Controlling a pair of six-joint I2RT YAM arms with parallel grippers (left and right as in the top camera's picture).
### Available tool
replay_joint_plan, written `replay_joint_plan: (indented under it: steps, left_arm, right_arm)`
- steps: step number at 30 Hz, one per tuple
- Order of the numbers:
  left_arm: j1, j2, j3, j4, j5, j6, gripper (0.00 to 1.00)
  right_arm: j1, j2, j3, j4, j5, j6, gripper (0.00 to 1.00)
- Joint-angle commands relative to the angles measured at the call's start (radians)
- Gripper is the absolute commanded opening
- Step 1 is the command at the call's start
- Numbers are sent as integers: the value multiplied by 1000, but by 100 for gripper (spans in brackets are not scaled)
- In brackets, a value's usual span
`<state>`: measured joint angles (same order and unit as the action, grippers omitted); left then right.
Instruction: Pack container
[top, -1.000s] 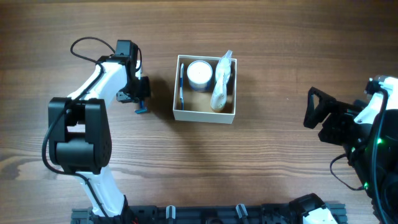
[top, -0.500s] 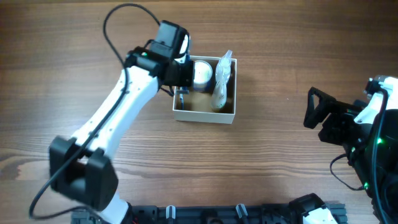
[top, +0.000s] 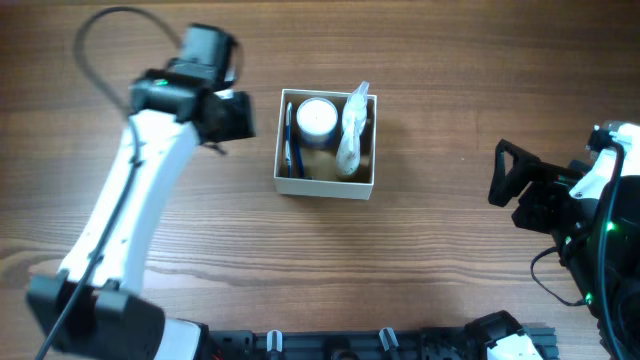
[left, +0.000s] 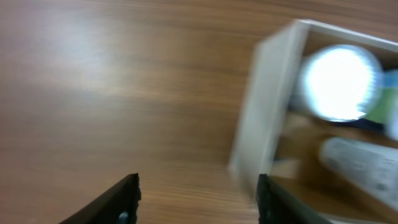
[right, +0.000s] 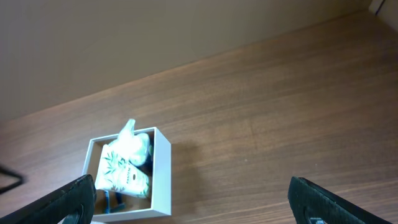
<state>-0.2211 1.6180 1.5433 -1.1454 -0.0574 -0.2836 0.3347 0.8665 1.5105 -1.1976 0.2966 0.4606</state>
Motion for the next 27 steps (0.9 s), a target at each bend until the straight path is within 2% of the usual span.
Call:
replay_joint_plan:
  steps: [1, 2, 5, 17, 19, 24, 27]
  left_arm:
    - [104, -52, 12, -94, -71, -13, 89]
    - [125, -56, 12, -118, -71, -13, 100]
    - [168, -54, 12, -150, -71, -13, 100]
    - [169, -54, 12, -150, -71, -13, 100]
    - [169, -54, 12, -150, -71, -13, 100]
    - [169, -54, 12, -150, -71, -13, 100]
    - [169, -54, 12, -150, -71, -13, 100]
  right_arm:
    - [-5, 2, 6, 3, 18, 11, 100]
    - [-5, 2, 6, 3, 18, 11, 100]
    - [-5, 2, 6, 3, 18, 11, 100]
    - [-5, 2, 6, 3, 18, 11, 100]
    - [-5, -5, 6, -1, 171, 10, 100]
    - [-5, -167, -37, -46, 217, 10, 100]
    - [-5, -398, -238, 40, 192, -20, 100]
